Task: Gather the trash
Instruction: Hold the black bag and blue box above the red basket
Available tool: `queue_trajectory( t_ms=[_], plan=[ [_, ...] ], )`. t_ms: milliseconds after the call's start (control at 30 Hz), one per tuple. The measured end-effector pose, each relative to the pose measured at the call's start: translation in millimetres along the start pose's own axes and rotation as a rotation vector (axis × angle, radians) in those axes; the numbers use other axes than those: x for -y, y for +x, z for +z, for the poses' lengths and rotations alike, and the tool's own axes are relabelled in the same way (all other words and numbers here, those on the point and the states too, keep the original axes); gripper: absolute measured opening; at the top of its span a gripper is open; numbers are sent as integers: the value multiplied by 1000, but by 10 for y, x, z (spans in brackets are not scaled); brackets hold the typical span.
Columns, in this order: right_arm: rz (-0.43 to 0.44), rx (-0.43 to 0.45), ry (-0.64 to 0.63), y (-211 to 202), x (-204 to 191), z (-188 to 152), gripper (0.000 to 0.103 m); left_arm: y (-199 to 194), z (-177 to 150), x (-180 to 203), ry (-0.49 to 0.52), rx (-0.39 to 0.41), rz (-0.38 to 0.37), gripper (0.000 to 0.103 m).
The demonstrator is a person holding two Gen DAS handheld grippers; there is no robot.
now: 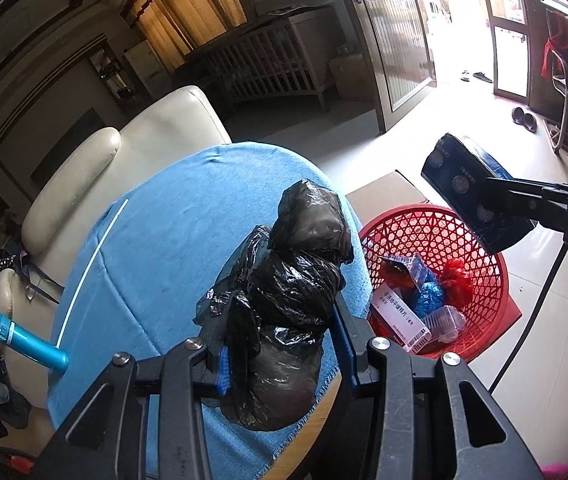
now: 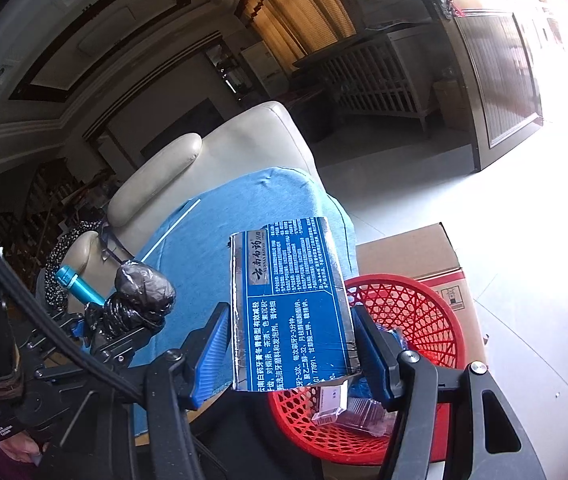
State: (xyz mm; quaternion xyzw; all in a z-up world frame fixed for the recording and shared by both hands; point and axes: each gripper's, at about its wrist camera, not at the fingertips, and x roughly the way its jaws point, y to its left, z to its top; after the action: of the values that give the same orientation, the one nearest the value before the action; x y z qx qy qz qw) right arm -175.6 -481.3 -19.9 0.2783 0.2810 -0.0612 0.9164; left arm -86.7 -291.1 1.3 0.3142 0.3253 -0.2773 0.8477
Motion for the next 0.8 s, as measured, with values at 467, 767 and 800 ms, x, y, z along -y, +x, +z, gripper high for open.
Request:
queue_trajectory(
  t_ms=[467, 767, 800],
  plan=[
    [-15, 12, 26, -84, 121, 6, 64, 21, 42, 65, 18, -1, -19, 44],
    [-25, 10, 39, -90, 182, 13, 64, 75, 58, 110, 27, -13, -35, 44],
    [-28, 11, 38, -88, 188, 12, 64, 82, 59, 111, 28, -13, -37, 44]
  ],
)
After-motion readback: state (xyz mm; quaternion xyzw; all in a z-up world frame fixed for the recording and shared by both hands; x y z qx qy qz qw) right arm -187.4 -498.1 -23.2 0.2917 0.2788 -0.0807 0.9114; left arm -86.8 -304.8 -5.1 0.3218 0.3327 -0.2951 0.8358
